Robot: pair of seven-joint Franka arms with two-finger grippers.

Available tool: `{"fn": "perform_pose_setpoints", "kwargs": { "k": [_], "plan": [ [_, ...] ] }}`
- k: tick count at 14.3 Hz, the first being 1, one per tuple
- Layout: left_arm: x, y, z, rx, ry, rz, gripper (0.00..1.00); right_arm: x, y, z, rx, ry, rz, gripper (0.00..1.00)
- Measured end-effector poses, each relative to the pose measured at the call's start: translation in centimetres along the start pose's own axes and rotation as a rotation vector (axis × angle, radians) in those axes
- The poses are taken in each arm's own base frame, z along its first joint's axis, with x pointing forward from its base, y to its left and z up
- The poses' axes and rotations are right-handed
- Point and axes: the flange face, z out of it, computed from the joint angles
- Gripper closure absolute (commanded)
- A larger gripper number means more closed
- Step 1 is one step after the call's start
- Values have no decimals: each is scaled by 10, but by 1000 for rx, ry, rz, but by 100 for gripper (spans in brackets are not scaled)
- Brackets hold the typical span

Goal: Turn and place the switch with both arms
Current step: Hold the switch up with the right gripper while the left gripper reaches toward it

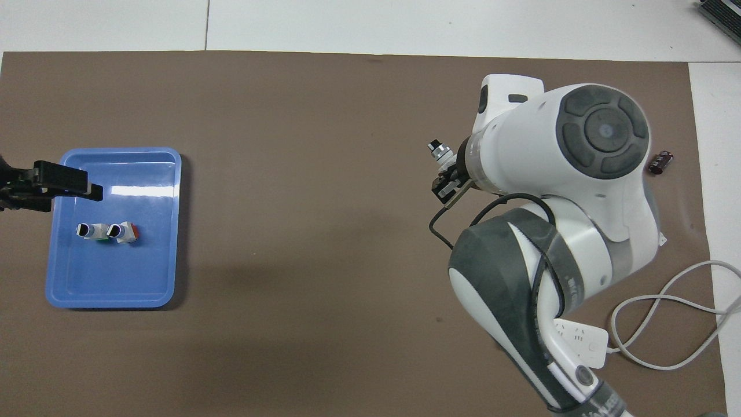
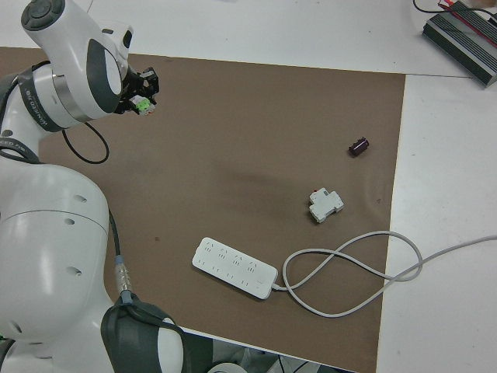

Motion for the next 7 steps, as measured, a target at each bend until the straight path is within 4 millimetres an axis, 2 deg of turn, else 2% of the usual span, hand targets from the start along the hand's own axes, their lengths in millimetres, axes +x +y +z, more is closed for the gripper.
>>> {"fn": "perform_pose_setpoints", "kwargs": {
  "k": [3, 7],
  "plan": [
    [-5, 15, 8, -158, -9, -82, 0, 13, -32, -9, 13, 24, -128, 100],
    [-7, 30, 18, -381, -56, -215, 0, 21, -57, -15, 25, 41, -283, 100]
  ]
}}
